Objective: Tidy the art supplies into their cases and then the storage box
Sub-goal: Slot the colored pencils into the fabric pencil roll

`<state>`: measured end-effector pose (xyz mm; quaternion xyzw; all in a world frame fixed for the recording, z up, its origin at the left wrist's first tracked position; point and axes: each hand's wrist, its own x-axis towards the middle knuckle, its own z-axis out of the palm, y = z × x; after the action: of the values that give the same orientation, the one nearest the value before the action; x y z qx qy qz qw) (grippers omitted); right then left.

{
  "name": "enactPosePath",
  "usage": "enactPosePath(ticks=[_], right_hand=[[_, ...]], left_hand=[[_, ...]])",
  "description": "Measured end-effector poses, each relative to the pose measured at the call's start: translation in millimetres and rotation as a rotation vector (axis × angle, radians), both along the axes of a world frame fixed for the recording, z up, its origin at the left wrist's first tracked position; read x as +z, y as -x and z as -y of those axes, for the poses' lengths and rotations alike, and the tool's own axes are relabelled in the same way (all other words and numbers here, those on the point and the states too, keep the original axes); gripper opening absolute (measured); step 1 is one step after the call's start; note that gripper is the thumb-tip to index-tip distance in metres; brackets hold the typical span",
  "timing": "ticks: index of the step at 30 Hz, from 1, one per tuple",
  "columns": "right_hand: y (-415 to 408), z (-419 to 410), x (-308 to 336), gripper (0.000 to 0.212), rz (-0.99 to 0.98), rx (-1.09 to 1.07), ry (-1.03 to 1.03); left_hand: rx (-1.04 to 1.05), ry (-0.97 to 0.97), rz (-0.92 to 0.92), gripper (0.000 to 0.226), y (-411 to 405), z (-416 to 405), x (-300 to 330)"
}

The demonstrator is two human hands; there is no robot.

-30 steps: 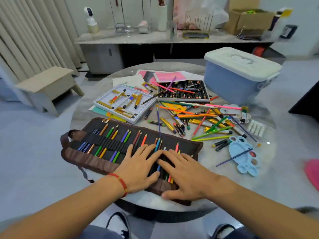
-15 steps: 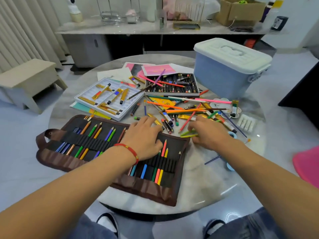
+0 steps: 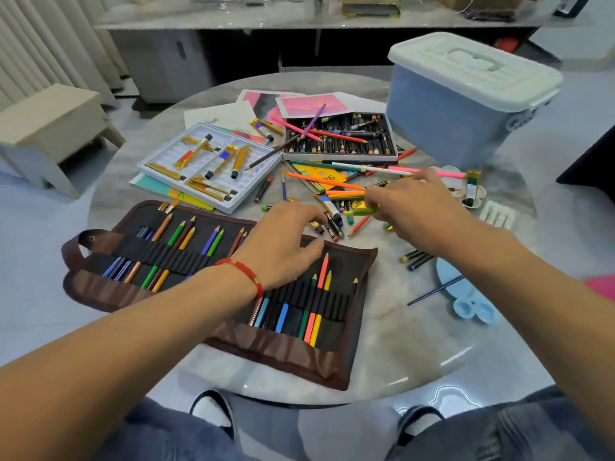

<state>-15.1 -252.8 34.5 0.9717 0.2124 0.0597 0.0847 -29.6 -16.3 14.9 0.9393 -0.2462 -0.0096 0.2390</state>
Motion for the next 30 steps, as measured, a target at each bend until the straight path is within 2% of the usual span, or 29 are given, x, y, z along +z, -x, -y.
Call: enactPosePath(ticks=[2,4,7,8,11,13,14,16,17,19,21,22,23,26,27,30], right_hand=[[8.4,-14.6,12.2,0.011,-0.096,0.114,-0.190],[16.1,-29.8,19.7,0.014,-0.241,0.191,-0.301],[18.9,-38.8,19.9,0.014,-0.287,0.226,-0.294],[18.0,-39.7,18.4,0.016,-0.289,0.215,-0.269],[17.4,-42.3,11.0,0.026,-0.258,0.139,-0.244],[14.5,-39.4,7.3,0.038,-0.139,0.129,-0.245],[11.2,-33.2,8.1,0.047,-0.079,0.066,-0.214],[0.8,-15.4,12.8,0.065,-0.064,-0.202,-0.256],[-4.1,-4.5,14.5,0.064,-0.088,-0.350,-0.351],[-2.5,7.5,18.7,0.045,-0.288,-0.545,-0.678],[7.1,5.4,17.0,0.028,-0.632,-0.530,-1.156],[12.3,-0.1,15.5,0.023,-0.725,-0.486,-1.343],[14.6,-5.7,13.1,0.019,-0.726,-0.436,-1.452],[14.6,-20.0,5.7,0.020,-0.566,-0.415,-1.483],[14.7,-22.9,3.2,0.022,-0.539,-0.452,-1.481],[18.1,-25.9,-5.5,0.025,-0.499,-0.560,-1.479]], left_hand=[[-0.047,0.137,-0.069,0.042,3.4,3.7,10.0],[-0.103,0.177,-0.136,0.035,6.6,7.3,12.2],[-0.094,0.235,-0.372,0.009,13.0,8.2,6.6],[-0.078,0.253,-0.427,0.014,14.0,8.7,4.9],[-0.002,0.185,-0.467,0.030,13.1,10.5,4.1],[0.079,0.189,-0.482,0.031,12.0,11.3,1.9],[0.133,0.242,-0.512,0.029,11.5,11.9,0.7],[0.237,0.401,-0.592,0.027,12.7,10.3,-1.6],[0.253,0.498,-0.645,0.027,13.8,11.2,-1.1],[0.216,0.675,-0.768,0.027,17.3,14.2,2.8],[0.149,0.752,-0.863,0.028,20.6,22.2,7.1],[0.126,0.751,-0.891,0.028,22.4,26.2,7.7],[0.113,0.731,-0.906,0.028,24.2,28.9,7.9],[0.142,0.657,-0.860,0.029,24.2,28.7,5.8],[0.178,0.605,-0.788,0.029,24.3,26.3,5.7],[0.269,0.293,-0.413,0.031,30.6,15.8,1.0]])
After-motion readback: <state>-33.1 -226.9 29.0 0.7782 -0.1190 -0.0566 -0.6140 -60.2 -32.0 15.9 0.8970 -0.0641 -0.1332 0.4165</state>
